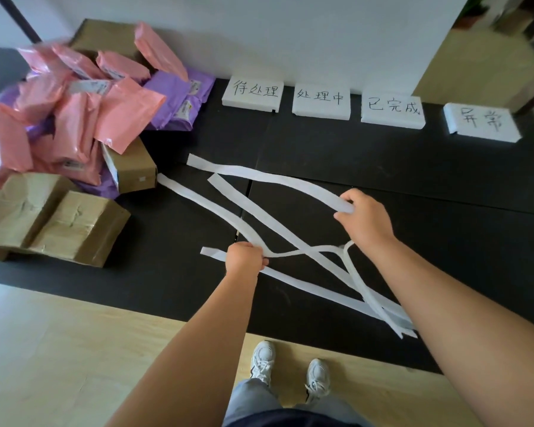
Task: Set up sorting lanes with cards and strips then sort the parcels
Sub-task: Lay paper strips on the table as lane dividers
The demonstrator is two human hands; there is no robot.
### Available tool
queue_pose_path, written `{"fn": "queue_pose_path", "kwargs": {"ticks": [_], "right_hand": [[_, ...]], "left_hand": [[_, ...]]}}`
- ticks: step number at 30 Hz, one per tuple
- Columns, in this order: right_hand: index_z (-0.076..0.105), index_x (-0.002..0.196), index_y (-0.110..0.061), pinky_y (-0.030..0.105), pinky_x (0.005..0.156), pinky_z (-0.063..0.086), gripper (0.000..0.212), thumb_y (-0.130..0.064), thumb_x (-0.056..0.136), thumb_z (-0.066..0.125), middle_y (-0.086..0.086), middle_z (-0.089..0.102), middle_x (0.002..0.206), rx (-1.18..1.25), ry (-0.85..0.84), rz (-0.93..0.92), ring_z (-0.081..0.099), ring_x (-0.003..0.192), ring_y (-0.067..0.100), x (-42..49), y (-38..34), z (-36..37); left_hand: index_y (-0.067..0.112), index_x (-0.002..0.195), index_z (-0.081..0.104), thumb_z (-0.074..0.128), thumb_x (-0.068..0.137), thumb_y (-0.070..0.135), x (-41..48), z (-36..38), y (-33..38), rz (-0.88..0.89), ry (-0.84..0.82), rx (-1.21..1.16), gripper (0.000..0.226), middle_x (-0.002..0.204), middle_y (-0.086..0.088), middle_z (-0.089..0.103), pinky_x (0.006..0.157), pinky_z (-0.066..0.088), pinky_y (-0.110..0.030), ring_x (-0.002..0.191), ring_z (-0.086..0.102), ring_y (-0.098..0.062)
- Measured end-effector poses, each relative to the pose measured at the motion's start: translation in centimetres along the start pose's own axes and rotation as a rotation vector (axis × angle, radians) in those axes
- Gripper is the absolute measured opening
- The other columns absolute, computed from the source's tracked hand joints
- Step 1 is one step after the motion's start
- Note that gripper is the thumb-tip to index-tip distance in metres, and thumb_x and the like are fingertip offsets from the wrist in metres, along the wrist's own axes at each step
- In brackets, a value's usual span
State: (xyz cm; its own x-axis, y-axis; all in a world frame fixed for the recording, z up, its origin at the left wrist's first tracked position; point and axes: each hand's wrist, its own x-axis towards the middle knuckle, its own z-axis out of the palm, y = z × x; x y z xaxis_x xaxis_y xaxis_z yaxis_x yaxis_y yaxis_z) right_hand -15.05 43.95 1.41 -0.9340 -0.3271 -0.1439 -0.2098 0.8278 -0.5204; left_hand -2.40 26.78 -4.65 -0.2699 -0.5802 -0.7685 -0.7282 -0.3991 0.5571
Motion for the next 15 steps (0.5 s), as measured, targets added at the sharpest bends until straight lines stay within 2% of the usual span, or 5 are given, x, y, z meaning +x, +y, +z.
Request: {"fn": "queue_pose_path", "kwargs": {"ticks": [3, 6, 9, 11, 15], "right_hand": [[0.059, 0.117, -0.015, 0.028, 0.073, 0.049, 0.026, -0.015, 0.093, 0.068, 0.006, 0.067, 0.112, -0.045, 0.022, -0.038, 0.065, 0.099, 0.021, 0.8, 0.0, -1.2], [0.060, 0.120, -0.015, 0.028, 0.070, 0.043, 0.028, -0.019, 0.094, 0.068, 0.006, 0.067, 0.112, -0.066, 0.063, -0.037, 0.064, 0.097, 0.021, 1.4, 0.5, -2.2], [0.058, 0.125, -0.016, 0.027, 0.072, 0.048, 0.035, -0.024, 0.093, 0.069, 0.006, 0.066, 0.118, -0.036, 0.038, -0.012, 0.065, 0.099, 0.020, 1.5, 1.0, -2.7], [0.057, 0.128, -0.017, 0.027, 0.076, 0.049, 0.039, -0.026, 0.093, 0.070, 0.004, 0.065, 0.120, 0.026, 0.005, 0.003, 0.063, 0.099, 0.017, 1.2, 1.1, -2.4], [0.056, 0.131, -0.020, 0.026, 0.077, 0.047, 0.042, -0.027, 0.092, 0.070, 0.002, 0.063, 0.123, 0.138, -0.020, 0.030, 0.058, 0.097, 0.011, 0.4, 1.0, -1.2]], "left_hand": [[0.006, 0.121, 0.061, 0.064, 0.091, 0.003, 0.6, -0.5, 0.3, 0.042, 0.038, 0.171, 0.030, 0.100, -0.014, 0.070, 0.092, 0.056, -0.040, 0.098, 0.070, -0.027], [0.005, 0.112, 0.063, 0.063, 0.092, 0.008, 0.8, -1.7, 0.5, 0.080, 0.130, 0.416, 0.020, 0.087, -0.011, 0.067, 0.071, 0.054, -0.035, 0.078, 0.065, -0.024], [-0.004, 0.112, 0.066, 0.058, 0.094, 0.007, 1.7, -1.8, -0.2, 0.175, 0.051, 0.263, 0.023, 0.082, -0.011, 0.068, 0.080, 0.059, -0.041, 0.080, 0.070, -0.028], [-0.007, 0.111, 0.066, 0.059, 0.094, 0.007, 1.2, -1.2, -0.3, 0.184, -0.026, 0.164, 0.023, 0.074, -0.006, 0.065, 0.074, 0.059, -0.036, 0.070, 0.066, -0.022], [0.001, 0.104, 0.067, 0.061, 0.095, 0.013, 0.3, 0.4, 0.8, 0.185, -0.022, 0.179, 0.016, 0.085, -0.007, 0.068, 0.083, 0.060, -0.039, 0.081, 0.068, -0.021]]}}
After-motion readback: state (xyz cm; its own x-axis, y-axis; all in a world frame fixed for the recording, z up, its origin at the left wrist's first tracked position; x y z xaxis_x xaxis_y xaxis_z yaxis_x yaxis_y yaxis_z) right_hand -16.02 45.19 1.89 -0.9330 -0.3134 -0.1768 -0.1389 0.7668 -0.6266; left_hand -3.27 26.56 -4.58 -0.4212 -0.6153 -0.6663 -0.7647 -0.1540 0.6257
